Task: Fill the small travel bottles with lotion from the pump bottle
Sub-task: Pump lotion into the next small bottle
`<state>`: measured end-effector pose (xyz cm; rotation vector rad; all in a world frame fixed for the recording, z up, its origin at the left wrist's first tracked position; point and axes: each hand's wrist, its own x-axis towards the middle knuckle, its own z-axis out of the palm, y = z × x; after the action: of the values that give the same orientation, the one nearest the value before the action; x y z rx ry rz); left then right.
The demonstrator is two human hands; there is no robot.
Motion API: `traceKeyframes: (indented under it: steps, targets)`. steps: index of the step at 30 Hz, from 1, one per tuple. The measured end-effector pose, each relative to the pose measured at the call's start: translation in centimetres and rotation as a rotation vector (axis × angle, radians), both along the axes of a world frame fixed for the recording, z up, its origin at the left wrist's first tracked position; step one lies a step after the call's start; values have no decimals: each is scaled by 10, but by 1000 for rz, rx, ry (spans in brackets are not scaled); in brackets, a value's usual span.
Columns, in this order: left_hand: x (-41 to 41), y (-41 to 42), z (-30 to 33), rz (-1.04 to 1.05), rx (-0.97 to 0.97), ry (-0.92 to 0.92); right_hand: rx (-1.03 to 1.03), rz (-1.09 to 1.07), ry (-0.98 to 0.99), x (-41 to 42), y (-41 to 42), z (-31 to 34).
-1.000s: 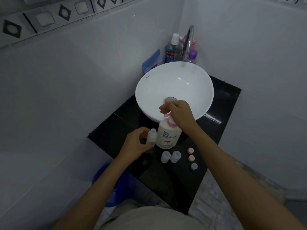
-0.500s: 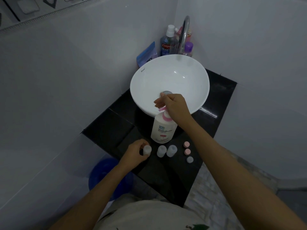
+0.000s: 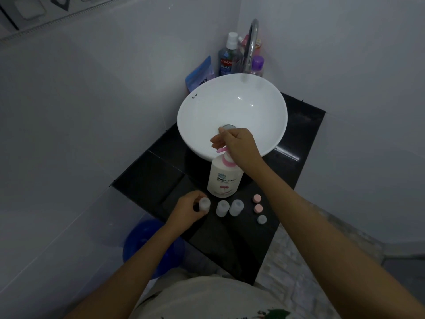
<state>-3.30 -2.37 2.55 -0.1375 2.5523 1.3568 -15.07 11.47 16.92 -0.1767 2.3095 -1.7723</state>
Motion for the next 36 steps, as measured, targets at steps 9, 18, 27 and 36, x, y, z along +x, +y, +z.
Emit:
traceKeyframes:
  steps: [9,18,27,36]
  targets:
    - [3,13,12,-67,-255,345,-16,-1,4,1,0,0]
    - [-4,38,12,-226,-532,431,8,-6,15,2,0,1]
    - [5,34,72,154,168,297,7,-3,28,1,1,-1]
    - [-8,7,125,289,299,406,50,3,80,3,2,-1]
